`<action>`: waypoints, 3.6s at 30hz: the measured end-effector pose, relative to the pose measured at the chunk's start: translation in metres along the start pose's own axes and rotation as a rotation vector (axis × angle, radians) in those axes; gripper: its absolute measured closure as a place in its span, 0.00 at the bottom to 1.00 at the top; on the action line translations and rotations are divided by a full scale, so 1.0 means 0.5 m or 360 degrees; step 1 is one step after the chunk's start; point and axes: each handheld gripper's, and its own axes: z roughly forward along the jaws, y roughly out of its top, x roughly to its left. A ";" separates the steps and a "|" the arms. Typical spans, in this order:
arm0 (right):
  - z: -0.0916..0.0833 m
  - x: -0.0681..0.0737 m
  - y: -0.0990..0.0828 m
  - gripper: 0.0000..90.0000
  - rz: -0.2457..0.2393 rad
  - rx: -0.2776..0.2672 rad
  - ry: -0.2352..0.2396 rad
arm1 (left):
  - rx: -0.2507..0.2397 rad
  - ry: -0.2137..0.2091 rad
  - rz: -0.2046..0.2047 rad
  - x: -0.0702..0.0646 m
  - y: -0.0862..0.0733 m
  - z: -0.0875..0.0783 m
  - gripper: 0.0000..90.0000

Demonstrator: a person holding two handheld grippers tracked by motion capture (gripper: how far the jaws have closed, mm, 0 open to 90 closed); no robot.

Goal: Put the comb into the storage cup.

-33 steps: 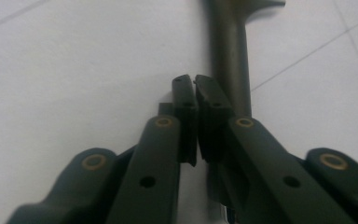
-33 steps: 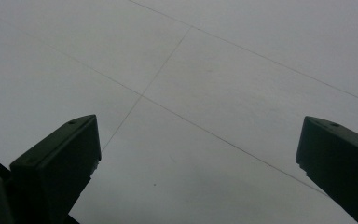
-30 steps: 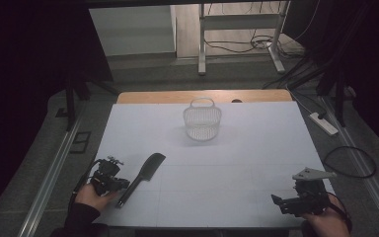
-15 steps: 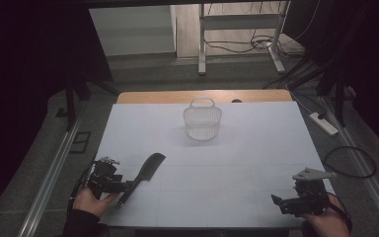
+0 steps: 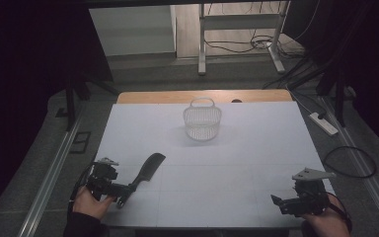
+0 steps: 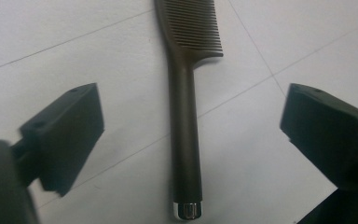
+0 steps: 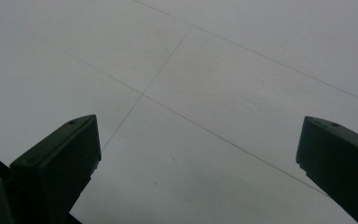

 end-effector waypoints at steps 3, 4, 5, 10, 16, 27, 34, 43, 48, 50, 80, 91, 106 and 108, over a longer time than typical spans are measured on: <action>0.000 0.000 0.000 0.00 0.0000 0.0001 -0.0001 | -0.0008 0.0005 0.0012 -0.003 0.001 -0.001 0.01; 0.000 0.000 0.000 0.00 0.0000 0.0001 0.0000 | -0.0023 0.0011 0.0011 -0.005 0.001 -0.002 0.00; 0.000 0.000 0.000 0.00 0.0000 0.0002 0.0000 | -0.0037 0.0017 0.0014 -0.006 0.001 -0.003 0.00; 0.001 0.001 0.000 0.00 -0.0003 0.0005 -0.0001 | -0.0022 0.0021 0.0060 -0.013 0.005 0.004 0.00; 0.001 0.001 0.000 0.00 -0.0007 0.0008 -0.0002 | 0.0030 0.0040 0.0065 -0.010 0.007 0.021 0.00; 0.003 0.002 0.001 0.00 -0.0012 0.0018 -0.0001 | 0.0173 0.0078 0.0094 -0.002 0.022 0.061 0.00; 0.003 0.001 0.001 0.00 -0.0011 0.0021 0.0003 | 0.0291 0.0162 0.0144 -0.003 0.035 0.092 0.00; 0.004 0.002 0.001 0.00 -0.0013 0.0027 0.0004 | 0.0413 0.0226 0.0168 -0.003 0.037 0.114 0.00; 0.004 0.001 0.001 0.00 -0.0012 0.0026 0.0003 | 0.0418 0.0231 0.0158 -0.004 0.037 0.116 0.00; 0.004 0.001 0.001 0.00 -0.0012 0.0027 0.0004 | 0.0421 0.0234 0.0158 -0.005 0.038 0.116 0.00; 0.003 0.002 0.001 0.00 -0.0025 0.0027 0.0003 | 0.0369 0.0189 0.0168 -0.020 0.040 0.086 0.80; 0.003 0.002 0.001 0.00 -0.0027 0.0026 0.0003 | 0.0298 0.0130 0.0153 -0.017 0.040 0.074 0.80; 0.002 0.003 0.001 0.00 -0.0026 0.0019 -0.0001 | 0.0059 0.0071 0.0194 -0.022 0.037 0.039 0.80; 0.002 0.003 0.001 0.00 -0.0026 0.0016 -0.0003 | 0.0038 0.0067 0.0211 -0.026 0.037 0.036 0.80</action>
